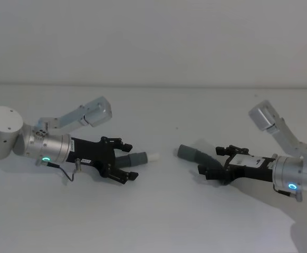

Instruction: Use both hands to pick up one end of the pipe from the table, align the ends, and insert them.

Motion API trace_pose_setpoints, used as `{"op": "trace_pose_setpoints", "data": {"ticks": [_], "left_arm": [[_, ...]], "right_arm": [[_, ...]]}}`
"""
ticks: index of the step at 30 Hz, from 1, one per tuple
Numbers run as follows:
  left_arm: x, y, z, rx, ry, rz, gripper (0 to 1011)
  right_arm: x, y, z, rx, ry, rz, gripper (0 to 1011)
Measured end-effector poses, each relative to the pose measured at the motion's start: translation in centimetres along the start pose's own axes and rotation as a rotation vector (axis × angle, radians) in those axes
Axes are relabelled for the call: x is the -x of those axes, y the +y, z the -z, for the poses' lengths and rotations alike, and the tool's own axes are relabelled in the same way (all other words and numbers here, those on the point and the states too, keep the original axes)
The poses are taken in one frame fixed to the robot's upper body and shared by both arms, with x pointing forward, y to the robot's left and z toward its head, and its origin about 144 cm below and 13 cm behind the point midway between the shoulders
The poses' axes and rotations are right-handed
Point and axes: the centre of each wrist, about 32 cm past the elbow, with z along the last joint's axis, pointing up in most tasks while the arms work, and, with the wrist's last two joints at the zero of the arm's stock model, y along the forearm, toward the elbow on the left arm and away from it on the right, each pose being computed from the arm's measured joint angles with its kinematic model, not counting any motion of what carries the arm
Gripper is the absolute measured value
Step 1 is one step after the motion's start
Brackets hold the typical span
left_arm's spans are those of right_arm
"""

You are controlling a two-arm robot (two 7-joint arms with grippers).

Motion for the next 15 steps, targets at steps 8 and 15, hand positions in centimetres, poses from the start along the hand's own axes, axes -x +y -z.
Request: {"op": "trace_pose_setpoints", "data": {"ticks": [8, 15], "left_arm": [[0.07, -0.06, -0.01, 0.002, 0.004, 0.001, 1000], [0.10, -0.08, -0.02, 0.004, 0.005, 0.001, 1000]], "right_arm": [[0.03, 0.02, 0.05, 0.012, 0.003, -0.014, 1000], [0.06, 0.04, 0.13, 0.015, 0.008, -0.018, 1000]]}}
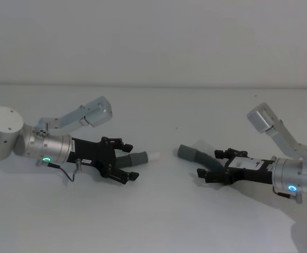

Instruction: Use both hands to pick up one end of the pipe from the table, align the ends, and insert them.

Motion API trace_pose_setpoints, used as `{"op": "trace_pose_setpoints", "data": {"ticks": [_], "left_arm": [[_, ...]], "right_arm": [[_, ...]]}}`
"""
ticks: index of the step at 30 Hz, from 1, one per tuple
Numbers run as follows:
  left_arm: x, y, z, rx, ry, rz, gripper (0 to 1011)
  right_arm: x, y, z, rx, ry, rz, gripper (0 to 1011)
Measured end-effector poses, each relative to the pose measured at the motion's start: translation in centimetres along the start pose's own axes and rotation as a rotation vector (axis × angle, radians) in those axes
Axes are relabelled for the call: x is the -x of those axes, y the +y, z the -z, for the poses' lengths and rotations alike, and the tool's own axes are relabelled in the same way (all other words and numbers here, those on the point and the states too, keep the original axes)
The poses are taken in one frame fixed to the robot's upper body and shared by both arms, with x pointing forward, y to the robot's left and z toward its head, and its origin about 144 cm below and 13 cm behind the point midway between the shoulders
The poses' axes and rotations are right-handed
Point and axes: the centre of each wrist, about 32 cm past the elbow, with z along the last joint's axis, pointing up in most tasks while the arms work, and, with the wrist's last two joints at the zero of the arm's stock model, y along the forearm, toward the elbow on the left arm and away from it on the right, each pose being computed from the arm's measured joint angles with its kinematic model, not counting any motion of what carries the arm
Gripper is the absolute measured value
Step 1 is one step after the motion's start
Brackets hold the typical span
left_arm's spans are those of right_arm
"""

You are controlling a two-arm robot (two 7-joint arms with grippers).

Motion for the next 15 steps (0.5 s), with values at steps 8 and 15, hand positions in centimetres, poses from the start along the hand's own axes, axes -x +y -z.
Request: {"op": "trace_pose_setpoints", "data": {"ticks": [8, 15], "left_arm": [[0.03, -0.03, -0.02, 0.001, 0.001, 0.000, 956], [0.05, -0.05, 0.00, 0.002, 0.002, 0.000, 801]], "right_arm": [[0.00, 0.00, 0.02, 0.001, 0.002, -0.001, 875], [0.02, 0.01, 0.01, 0.001, 0.003, -0.002, 697]]}}
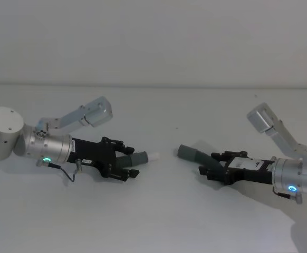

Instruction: Use both hands to pick up one end of the pipe from the table, align the ends, and insert them.

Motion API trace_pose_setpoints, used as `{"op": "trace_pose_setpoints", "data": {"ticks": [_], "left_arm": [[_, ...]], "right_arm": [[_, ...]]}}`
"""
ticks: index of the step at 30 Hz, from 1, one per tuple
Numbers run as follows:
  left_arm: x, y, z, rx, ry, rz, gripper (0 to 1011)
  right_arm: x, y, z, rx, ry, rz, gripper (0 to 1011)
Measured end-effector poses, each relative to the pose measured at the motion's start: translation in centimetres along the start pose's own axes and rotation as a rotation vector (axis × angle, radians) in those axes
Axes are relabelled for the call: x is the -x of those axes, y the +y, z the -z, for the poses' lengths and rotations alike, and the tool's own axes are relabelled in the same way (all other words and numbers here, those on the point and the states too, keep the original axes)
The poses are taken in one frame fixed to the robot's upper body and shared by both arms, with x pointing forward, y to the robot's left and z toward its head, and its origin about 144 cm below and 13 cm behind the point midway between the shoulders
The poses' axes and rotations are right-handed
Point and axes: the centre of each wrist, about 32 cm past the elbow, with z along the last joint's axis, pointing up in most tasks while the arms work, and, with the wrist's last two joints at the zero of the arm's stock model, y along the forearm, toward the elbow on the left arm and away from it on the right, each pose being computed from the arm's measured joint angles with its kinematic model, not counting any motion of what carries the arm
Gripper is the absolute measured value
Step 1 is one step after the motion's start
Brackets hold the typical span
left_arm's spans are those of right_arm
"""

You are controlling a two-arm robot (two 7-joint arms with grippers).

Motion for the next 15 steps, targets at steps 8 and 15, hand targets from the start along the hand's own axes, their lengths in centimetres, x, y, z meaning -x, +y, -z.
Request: {"op": "trace_pose_setpoints", "data": {"ticks": [8, 15], "left_arm": [[0.01, -0.01, -0.02, 0.001, 0.000, 0.000, 533], [0.01, -0.01, -0.02, 0.001, 0.000, 0.000, 363]], "right_arm": [[0.00, -0.01, 0.02, 0.000, 0.001, 0.001, 411], [0.00, -0.01, 0.02, 0.000, 0.001, 0.001, 274]]}}
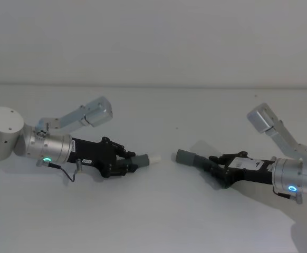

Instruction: Use both hands to pick up one end of the pipe from the table, align the ends, and insert them.

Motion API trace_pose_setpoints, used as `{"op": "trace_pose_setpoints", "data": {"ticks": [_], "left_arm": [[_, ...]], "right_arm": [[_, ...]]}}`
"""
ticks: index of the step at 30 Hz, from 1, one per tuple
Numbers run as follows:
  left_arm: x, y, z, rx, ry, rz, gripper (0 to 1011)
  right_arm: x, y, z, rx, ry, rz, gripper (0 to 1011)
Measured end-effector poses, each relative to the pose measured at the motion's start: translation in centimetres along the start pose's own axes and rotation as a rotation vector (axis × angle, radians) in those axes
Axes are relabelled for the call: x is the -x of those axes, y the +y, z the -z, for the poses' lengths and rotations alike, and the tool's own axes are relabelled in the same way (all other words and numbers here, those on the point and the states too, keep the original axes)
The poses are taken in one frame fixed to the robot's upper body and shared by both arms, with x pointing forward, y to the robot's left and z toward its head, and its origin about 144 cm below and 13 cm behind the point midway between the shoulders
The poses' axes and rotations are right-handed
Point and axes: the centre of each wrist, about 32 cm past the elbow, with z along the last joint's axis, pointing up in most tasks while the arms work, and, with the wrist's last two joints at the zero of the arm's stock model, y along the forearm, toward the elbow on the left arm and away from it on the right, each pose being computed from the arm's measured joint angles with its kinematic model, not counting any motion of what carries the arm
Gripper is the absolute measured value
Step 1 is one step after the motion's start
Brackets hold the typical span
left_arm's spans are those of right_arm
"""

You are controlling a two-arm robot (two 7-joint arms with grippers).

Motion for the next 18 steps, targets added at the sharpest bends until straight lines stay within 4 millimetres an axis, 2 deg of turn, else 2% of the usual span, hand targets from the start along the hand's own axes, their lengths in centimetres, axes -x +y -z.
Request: {"op": "trace_pose_setpoints", "data": {"ticks": [18], "left_arm": [[0.00, 0.00, 0.00, 0.000, 0.000, 0.000, 358]], "right_arm": [[0.01, 0.01, 0.01, 0.000, 0.000, 0.000, 274]]}}
